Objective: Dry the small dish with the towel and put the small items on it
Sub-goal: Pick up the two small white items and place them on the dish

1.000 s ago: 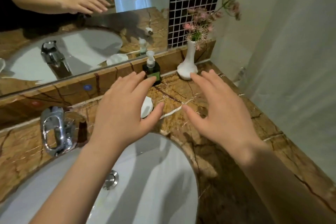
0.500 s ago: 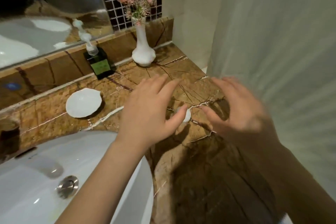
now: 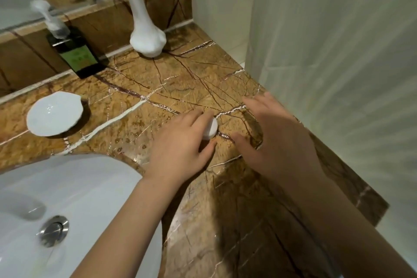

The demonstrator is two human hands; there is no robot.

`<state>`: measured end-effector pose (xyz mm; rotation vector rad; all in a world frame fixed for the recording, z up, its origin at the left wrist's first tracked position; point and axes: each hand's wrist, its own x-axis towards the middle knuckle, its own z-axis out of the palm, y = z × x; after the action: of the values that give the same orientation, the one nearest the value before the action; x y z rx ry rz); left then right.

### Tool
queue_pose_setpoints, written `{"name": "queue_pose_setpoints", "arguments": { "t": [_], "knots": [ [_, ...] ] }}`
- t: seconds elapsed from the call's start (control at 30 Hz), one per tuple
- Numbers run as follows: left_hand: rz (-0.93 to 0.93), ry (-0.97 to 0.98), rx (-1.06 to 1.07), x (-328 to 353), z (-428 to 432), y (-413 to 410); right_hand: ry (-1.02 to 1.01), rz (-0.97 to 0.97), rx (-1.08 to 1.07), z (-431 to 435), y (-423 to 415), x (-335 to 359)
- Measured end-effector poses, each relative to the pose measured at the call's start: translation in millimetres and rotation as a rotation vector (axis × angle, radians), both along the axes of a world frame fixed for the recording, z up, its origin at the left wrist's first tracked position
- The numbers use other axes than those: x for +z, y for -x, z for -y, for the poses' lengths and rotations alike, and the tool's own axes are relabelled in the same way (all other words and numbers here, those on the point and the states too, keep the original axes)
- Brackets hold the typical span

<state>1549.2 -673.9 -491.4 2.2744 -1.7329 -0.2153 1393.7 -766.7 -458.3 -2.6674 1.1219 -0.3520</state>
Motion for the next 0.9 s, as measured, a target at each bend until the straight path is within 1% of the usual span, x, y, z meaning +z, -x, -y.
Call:
{"name": "queue_pose_setpoints", "arguments": {
  "t": [0.13, 0.3, 0.53, 0.67, 0.9],
  "knots": [
    [-0.026, 0.056, 0.03, -6, 2, 2, -0.049, 0.002, 0.026, 0, -4, -4],
    [-0.052, 0.098, 0.041, 0, 0, -3, -0.046, -0.003, 0.056, -1, -13, -9],
    [-0.037, 0.194, 0.132, 18, -25, -33, -0.081, 0.019, 0.102, -13, -43, -20],
    [-0.027, 0.211, 0.174, 20, -41, -49, -0.088, 0.026, 0.085, -18, -63, -28],
    [-0.033, 0.201, 0.211, 14, -60, -66, -0.052, -0.021, 0.022, -21, -74, -32]
  ]
}}
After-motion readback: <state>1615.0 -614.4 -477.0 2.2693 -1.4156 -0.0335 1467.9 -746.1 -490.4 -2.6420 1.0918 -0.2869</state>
